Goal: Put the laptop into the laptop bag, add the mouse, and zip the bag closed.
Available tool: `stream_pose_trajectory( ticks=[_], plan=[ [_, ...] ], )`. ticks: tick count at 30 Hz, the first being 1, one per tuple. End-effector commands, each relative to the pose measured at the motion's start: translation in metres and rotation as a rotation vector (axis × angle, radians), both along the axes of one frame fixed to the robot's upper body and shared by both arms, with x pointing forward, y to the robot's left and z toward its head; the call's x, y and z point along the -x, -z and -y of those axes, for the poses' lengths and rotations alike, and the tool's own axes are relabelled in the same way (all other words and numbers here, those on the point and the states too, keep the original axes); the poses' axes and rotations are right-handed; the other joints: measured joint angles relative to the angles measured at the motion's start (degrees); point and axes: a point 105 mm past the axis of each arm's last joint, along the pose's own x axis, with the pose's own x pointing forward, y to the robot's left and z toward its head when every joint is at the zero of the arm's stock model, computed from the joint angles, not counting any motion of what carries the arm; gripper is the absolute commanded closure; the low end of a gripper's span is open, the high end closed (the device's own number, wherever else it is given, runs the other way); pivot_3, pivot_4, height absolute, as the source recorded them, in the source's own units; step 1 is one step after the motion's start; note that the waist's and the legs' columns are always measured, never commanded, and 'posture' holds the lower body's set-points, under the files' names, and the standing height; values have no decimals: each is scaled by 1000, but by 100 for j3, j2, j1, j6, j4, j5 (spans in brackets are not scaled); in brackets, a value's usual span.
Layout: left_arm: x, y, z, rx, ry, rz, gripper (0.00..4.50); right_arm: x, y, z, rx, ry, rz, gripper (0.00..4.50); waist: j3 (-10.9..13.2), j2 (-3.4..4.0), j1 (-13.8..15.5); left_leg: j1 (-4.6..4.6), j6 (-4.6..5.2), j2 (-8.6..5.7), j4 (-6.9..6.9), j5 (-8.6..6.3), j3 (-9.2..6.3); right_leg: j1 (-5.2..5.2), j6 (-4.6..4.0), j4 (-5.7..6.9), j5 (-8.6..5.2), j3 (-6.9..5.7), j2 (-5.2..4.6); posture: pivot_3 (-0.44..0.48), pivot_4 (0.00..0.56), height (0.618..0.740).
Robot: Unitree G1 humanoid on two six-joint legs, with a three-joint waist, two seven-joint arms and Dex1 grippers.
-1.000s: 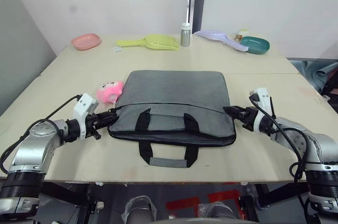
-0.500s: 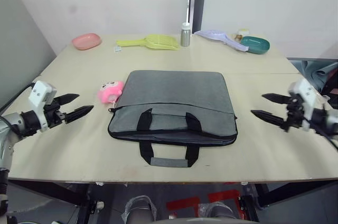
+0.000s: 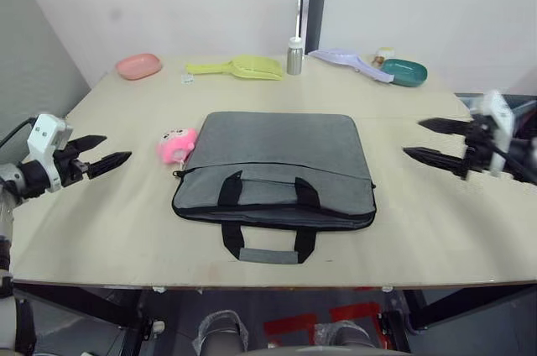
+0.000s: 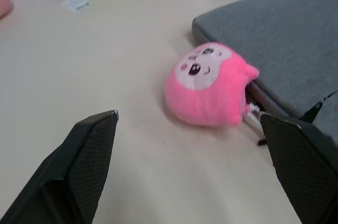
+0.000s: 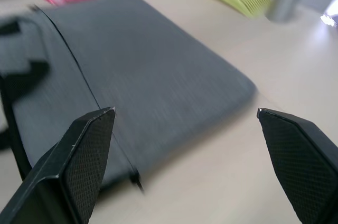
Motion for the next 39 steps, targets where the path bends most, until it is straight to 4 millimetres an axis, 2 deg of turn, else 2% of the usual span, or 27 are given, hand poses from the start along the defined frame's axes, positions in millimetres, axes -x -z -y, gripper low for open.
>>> stream_pose_trajectory(
  ticks=[1,4,7,9,13,14,17,23,27,32,35,39],
  plan=[
    [-12,-5,14,-8,46,19,0,-2,-7,-60,-59,-152,51,253,-1,0,7,0,0,0,3,0,0,0,0,3,0,1,0,0,150,740],
    [-27,-8,28,-10,76,21,0,-6,0,-120,-87,-280,77,1092,0,0,4,-3,-2,-2,10,1,-1,-5,-1,15,0,2,-1,0,150,740],
    [-38,-7,33,-31,71,17,0,-7,7,-149,-95,-335,73,2137,1,-2,30,-16,-7,-1,13,3,-9,-17,-6,25,-2,-4,0,0,150,740],
    [-52,-6,44,-23,65,22,0,-11,21,-169,-84,-354,45,2822,0,-4,52,-25,-10,-5,10,1,-11,-16,-13,11,-6,-9,-2,0,150,740],
    [-68,-1,56,-34,50,19,0,-17,43,-190,-27,-375,29,4235,0,-4,60,-37,-12,-7,7,1,-29,-11,-14,0,-6,-27,-6,0,150,740],
    [-73,2,57,-42,32,10,0,-19,49,-195,-14,-378,23,4469,1,-6,52,-37,-13,-7,7,0,-29,-11,-14,0,-6,-27,-5,0,150,740],
    [-80,10,59,-59,5,-23,0,-24,70,-200,57,-366,-2,4469,4,-11,18,-41,-16,-7,7,1,-36,-11,-13,0,-5,-32,-4,0,150,740],
    [-80,39,58,-69,-20,-153,0,-22,107,-192,181,-374,-54,4469,7,-15,10,-38,-20,-6,-1,1,-37,-6,-10,-7,-4,-34,-2,0,150,740],
    [-75,65,63,-113,1,-245,0,-22,112,-191,164,-358,-73,4469,5,-18,25,-31,-20,-6,3,1,-45,7,-11,-6,-3,-39,-2,0,150,740],
    [-80,61,69,-96,-2,-211,0,-24,111,-192,172,-342,-60,4469,5,-18,26,-7,-21,-6,5,0,-51,34,-11,-4,-3,-42,-4,0,150,740],
    [-80,60,69,-95,3,-204,846,-25,111,-191,171,-335,-57,4500,5,-18,24,-8,-22,-6,5,0,-52,34,-12,-4,-3,-43,-3,0,150,740],
    [-80,59,68,-96,4,-202,2292,-25,111,-190,172,-332,-55,4500,5,-18,23,-8,-22,-6,5,0,-52,34,-12,-6,-3,-43,-3,0,150,740]
  ],
)
